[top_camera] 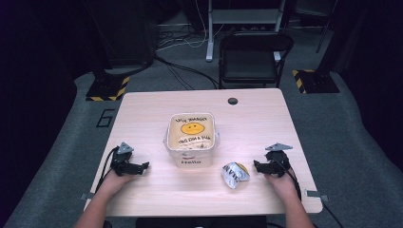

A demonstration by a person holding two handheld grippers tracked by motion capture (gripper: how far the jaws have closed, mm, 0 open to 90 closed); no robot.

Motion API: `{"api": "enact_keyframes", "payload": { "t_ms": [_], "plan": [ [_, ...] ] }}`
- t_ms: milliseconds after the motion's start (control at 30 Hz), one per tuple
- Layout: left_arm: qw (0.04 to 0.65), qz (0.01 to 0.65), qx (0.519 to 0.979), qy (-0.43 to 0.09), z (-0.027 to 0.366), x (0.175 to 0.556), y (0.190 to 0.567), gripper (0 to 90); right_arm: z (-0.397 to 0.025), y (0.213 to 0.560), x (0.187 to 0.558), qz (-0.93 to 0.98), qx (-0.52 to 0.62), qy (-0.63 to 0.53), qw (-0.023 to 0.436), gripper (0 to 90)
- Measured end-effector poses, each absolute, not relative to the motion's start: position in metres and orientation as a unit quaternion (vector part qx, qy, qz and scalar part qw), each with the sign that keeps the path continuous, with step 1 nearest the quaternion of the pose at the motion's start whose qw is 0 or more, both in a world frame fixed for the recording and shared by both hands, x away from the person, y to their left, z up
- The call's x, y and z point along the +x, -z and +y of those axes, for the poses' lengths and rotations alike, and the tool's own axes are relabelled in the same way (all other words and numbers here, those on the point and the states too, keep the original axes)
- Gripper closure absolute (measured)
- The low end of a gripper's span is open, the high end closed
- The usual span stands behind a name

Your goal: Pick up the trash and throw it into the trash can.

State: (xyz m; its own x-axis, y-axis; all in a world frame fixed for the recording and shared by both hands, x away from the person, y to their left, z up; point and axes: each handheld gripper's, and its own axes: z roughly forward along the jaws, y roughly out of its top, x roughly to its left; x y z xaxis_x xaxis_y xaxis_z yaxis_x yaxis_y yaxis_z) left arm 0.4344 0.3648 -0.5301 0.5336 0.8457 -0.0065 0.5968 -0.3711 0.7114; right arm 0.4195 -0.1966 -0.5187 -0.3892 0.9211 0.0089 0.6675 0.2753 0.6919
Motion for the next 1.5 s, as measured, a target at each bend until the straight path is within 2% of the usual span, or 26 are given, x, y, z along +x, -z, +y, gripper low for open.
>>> {"api": "enact_keyframes", "payload": {
  "t_ms": [500,833,1500],
  "plan": [
    [0.343,0.451,0.802,-0.186,0.364,0.434,0.531,0.0,-0.204,0.500,0.409,0.760,0.523,-0.329,0.199,30.3],
    [0.343,0.451,0.803,-0.186,0.364,0.434,0.531,0.0,-0.200,0.493,0.405,0.762,0.519,-0.337,0.192,30.5],
    [0.344,0.449,0.803,-0.187,0.364,0.433,0.531,0.0,-0.163,0.469,0.386,0.785,0.459,-0.372,0.188,33.5]
  ]
}}
